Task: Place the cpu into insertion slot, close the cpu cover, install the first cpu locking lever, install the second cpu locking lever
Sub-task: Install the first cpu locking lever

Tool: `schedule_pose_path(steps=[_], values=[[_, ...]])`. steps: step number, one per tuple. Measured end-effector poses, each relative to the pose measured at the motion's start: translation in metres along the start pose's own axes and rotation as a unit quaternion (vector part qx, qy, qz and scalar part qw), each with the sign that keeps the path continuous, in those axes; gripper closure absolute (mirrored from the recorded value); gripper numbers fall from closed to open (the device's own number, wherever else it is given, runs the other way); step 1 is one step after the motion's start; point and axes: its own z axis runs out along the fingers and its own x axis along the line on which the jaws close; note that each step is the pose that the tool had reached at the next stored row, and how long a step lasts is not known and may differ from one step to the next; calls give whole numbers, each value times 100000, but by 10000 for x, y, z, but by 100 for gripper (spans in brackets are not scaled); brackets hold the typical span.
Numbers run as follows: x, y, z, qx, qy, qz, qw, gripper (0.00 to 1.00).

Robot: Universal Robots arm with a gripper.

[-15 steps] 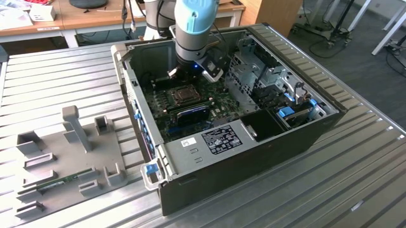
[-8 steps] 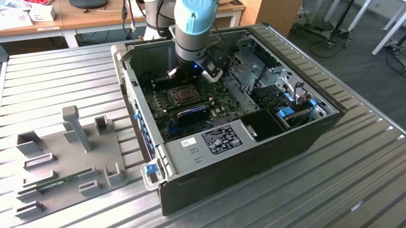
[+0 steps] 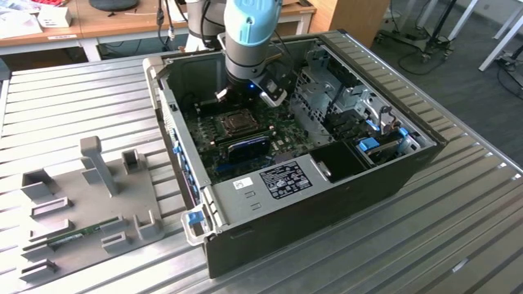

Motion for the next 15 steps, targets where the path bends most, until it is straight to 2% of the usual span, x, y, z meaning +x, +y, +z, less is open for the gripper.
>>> schedule_pose_path(steps=[15], values=[[7, -46, 18, -30, -5, 8, 100000, 89]])
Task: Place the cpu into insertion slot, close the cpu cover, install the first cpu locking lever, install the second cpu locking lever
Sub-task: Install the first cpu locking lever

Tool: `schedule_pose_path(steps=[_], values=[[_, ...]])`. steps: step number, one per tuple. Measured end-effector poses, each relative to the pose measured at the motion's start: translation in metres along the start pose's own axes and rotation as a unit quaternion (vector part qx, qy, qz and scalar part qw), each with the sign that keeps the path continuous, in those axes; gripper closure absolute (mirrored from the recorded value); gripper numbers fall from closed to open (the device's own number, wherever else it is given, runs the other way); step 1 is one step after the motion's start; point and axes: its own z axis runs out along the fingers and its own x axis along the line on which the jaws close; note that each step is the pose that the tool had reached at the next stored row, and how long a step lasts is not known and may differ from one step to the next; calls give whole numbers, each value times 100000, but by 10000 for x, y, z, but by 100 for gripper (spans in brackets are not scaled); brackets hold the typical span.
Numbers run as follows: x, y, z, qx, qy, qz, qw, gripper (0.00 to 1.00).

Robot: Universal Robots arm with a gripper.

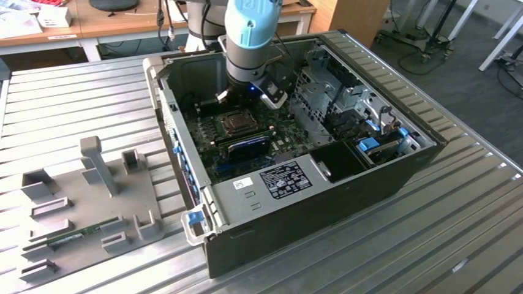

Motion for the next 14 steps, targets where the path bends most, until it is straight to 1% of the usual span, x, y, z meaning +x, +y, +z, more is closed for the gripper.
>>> schedule_pose_path(steps=[6, 14], values=[[-1, -1, -5, 0, -2, -3, 100000, 89], [-13, 26, -71, 0, 2, -3, 100000, 89]])
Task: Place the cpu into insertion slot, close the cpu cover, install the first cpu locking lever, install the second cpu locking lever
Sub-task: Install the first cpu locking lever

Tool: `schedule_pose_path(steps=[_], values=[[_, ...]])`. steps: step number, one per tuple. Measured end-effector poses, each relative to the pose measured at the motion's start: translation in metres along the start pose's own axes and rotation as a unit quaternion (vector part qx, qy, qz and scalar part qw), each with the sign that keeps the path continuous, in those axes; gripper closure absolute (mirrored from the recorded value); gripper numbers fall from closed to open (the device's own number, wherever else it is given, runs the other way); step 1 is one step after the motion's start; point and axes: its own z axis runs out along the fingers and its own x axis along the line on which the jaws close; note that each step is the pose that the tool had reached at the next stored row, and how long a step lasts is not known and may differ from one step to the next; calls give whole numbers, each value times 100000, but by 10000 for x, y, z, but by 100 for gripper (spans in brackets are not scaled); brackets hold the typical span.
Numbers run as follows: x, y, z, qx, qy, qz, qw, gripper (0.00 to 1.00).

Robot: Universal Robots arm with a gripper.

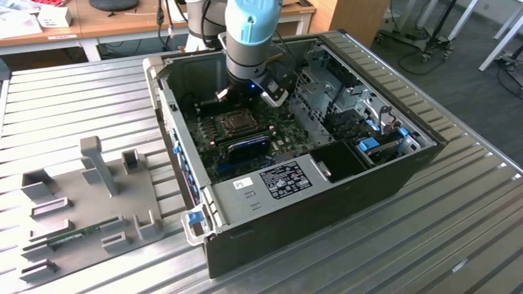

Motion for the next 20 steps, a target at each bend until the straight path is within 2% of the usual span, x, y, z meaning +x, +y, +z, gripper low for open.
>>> schedule_pose_path(steps=[6, 9, 11, 12, 16, 20], values=[[-12, 25, -63, 33, 6, -6, 100000, 89], [-16, 32, -80, 323, 44, -45, 99999, 89], [-15, 33, -82, 623, 306, 1, 99998, 89], [-16, 33, -82, 800, 567, 73, 99995, 89], [-16, 32, -82, 1751, 2057, 525, 99962, 89], [-15, 27, -84, 2666, 3813, 1190, 99885, 89]])
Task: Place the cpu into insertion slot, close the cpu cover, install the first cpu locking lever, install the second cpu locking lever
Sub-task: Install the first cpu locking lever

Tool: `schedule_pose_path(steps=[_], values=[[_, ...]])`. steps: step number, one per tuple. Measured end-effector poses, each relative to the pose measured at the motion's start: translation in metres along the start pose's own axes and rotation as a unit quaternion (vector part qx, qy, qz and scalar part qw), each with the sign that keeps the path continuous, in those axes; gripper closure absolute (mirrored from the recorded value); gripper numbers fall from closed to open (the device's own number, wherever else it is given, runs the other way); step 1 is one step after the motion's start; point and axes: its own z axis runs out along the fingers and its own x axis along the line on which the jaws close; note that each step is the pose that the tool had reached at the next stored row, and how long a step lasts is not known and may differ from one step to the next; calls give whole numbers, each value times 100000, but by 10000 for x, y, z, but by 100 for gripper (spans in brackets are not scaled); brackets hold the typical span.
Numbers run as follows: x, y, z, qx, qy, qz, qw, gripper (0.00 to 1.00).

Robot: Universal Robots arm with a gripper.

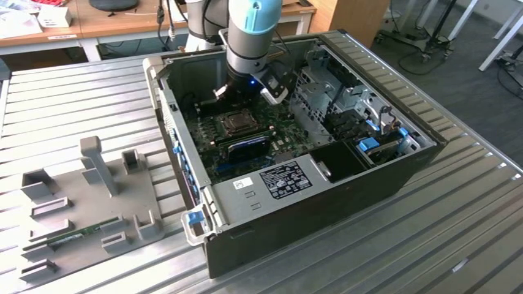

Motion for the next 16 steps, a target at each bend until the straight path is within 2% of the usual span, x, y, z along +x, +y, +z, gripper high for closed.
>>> schedule_pose_path(steps=[4, 6, 9, 11, 12, 16], values=[[0, -4, -3, 993, 1840, 692, 99976, 89], [0, -5, -3, 1705, 2696, 998, 99944, 89], [0, -5, -5, 3228, 3907, 1410, 99862, 89], [-1, -4, -7, 4494, 4594, 1609, 99780, 89], [-1, -4, -6, 4850, 4713, 1636, 99758, 89], [-1, -4, -7, 4964, 4718, 1635, 99752, 89]])
